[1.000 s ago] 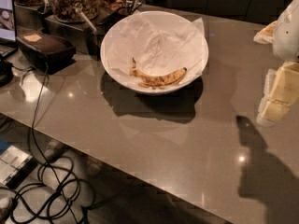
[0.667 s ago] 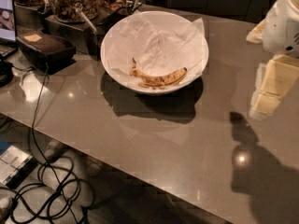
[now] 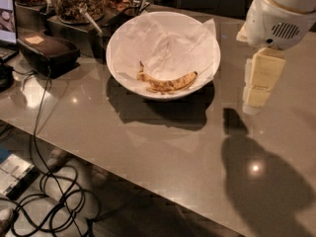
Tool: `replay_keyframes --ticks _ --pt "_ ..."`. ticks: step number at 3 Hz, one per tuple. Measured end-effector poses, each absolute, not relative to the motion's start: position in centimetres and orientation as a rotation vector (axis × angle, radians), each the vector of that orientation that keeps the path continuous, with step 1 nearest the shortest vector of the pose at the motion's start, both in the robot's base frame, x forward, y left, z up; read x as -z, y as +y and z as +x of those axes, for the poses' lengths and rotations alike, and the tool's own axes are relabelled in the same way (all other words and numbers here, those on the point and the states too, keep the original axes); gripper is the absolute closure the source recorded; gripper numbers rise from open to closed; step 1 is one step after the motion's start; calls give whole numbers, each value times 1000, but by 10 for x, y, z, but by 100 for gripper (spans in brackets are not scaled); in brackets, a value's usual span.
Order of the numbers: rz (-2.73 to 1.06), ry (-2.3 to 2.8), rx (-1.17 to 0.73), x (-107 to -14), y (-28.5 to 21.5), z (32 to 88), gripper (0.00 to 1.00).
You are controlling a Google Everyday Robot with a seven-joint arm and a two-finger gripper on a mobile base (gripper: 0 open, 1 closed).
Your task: Pick banana from white bowl
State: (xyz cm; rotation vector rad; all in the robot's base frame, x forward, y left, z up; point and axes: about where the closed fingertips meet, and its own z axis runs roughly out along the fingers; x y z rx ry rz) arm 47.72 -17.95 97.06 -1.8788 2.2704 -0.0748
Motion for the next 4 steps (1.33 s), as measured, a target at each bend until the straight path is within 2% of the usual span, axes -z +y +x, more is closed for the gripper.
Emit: replay_keyframes --ticks 4 --pt "-1969 2165 148 -969 -135 513 0"
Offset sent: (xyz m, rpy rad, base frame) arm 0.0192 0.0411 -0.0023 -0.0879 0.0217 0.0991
